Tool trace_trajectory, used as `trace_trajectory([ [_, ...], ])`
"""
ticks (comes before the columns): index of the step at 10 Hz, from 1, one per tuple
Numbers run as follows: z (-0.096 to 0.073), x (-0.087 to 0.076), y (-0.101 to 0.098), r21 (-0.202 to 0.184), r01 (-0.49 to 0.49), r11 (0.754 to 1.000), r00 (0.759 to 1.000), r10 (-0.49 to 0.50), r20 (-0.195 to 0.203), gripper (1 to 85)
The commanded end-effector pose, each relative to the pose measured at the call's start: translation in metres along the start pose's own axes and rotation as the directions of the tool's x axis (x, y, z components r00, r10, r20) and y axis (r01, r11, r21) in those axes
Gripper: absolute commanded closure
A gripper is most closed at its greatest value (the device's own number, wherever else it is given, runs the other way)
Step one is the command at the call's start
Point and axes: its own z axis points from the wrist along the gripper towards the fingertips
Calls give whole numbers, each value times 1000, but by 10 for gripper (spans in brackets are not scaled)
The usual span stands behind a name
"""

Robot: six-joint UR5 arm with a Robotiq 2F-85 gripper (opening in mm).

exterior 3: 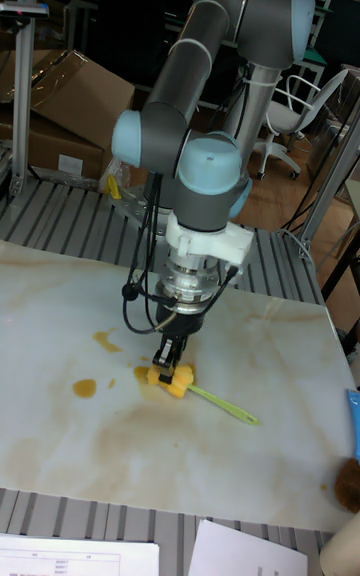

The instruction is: Scrub the table with a brush

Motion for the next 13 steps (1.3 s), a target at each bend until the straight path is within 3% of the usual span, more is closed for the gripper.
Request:
trace_trajectory([
  [1, -12, 5, 5, 24, -10, 1000, 1000, 10, -13, 843],
  [2, -12, 4, 10, 3, 18, 1000, 1000, -18, -7, 843],
  [4, -13, 17, -8, 68, 97, 993, 994, -92, -65, 843],
  [6, -5, 8, 0, 45, 122, 992, 992, -121, -24, 843],
  [9, 12, 11, 32, 28, 35, 999, 999, -36, 11, 843],
  [11, 7, 8, 60, 54, -27, 998, 1000, 27, 8, 843],
  [12, 5, 3, 64, 51, -30, 998, 999, 29, 15, 843],
  [13, 7, 4, 53, 44, 0, 999, 1000, 0, 20, 843],
])
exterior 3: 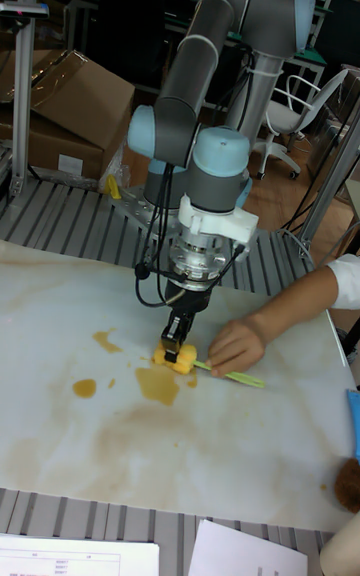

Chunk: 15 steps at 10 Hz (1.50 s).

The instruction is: Scrub the table with a brush

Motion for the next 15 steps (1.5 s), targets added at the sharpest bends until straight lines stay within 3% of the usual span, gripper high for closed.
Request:
trace_trajectory([
  [1, 5, 1, -10, -12, 26, 1000, 999, -26, 25, 843],
  [2, 6, 7, -26, -34, 64, 997, 998, -63, 32, 843],
  [3, 4, 11, -36, -26, 89, 996, 996, -89, 8, 843],
  [4, 3, 6, -48, -3, 168, 986, 985, -168, -27, 843],
  [6, -4, -10, -67, 9, 270, 963, 959, -268, -93, 843],
  [7, 0, -22, -68, 12, 272, 962, 960, -270, -80, 843],
  [8, 6, -31, -63, 1, 257, 966, 966, -257, -39, 843],
  [10, 7, -26, -38, -35, 201, 979, 979, -200, 42, 843],
  [11, 5, -21, -19, -29, 146, 989, 988, -144, 50, 843],
  [13, -3, -20, 22, 2, 34, 999, 999, -34, 17, 843],
  [14, -6, -16, 25, -3, 25, 1000, 1000, -25, 12, 843],
  [15, -7, -9, 13, 1, 66, 998, 998, -66, 6, 843],
])
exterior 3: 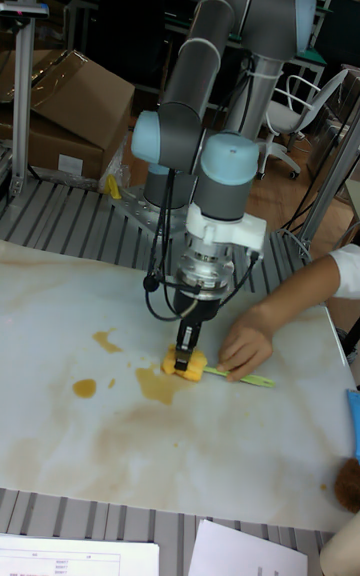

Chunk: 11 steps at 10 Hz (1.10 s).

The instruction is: Scrub the table with a brush

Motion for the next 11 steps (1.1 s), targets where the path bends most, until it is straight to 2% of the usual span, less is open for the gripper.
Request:
trace_trajectory([
  [1, 2, 9, -7, -8, 23, 1000, 999, -23, 33, 843],
  [2, 8, 13, -23, -8, 78, 997, 996, -77, 36, 843],
  [4, 13, 13, -59, 20, 230, 973, 973, -231, -2, 843],
  [5, 13, 12, -74, 47, 310, 950, 950, -308, -51, 843],
  [6, 11, 6, -81, 56, 376, 925, 926, -373, -62, 843],
  [7, 9, 1, -90, 71, 462, 884, 886, -457, -81, 843],
  [8, 7, -3, -91, 68, 488, 870, 872, -482, -85, 843],
  [9, 2, -2, -75, 35, 410, 911, 911, -408, -56, 843],
  [10, -2, -2, -48, 11, 295, 955, 955, -295, 0, 843],
  [11, -3, -11, -27, -19, 157, 987, 986, -156, 53, 843],
])
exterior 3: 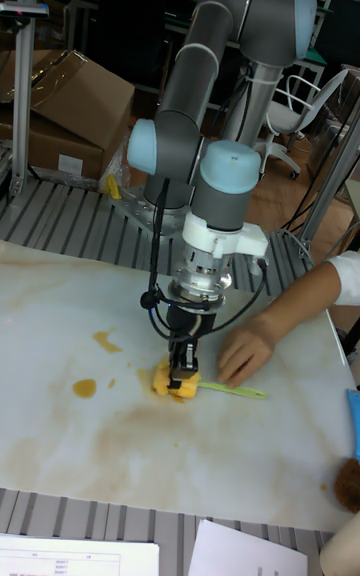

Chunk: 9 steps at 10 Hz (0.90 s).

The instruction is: Scrub the table with a brush

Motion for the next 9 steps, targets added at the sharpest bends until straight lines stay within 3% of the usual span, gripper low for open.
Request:
trace_trajectory([
  [1, -10, -32, 30, -88, -276, 957, 953, 285, 106, 843],
  [2, -9, -23, 28, -74, -338, 938, 937, 343, 71, 843],
  [4, -9, -24, 26, -62, -251, 966, 963, 256, 83, 843],
  [5, -8, 1, 12, -50, -145, 988, 986, 149, 74, 843],
  [6, -7, 30, -2, -10, -41, 999, 999, 41, 10, 843],
  [7, -10, 44, -6, 13, 0, 1000, 999, 1, -43, 843],
  [8, -12, 40, 5, -11, -64, 998, 997, 64, -31, 843],
  [9, -12, 27, 13, -47, -184, 982, 983, 184, 8, 843],
])
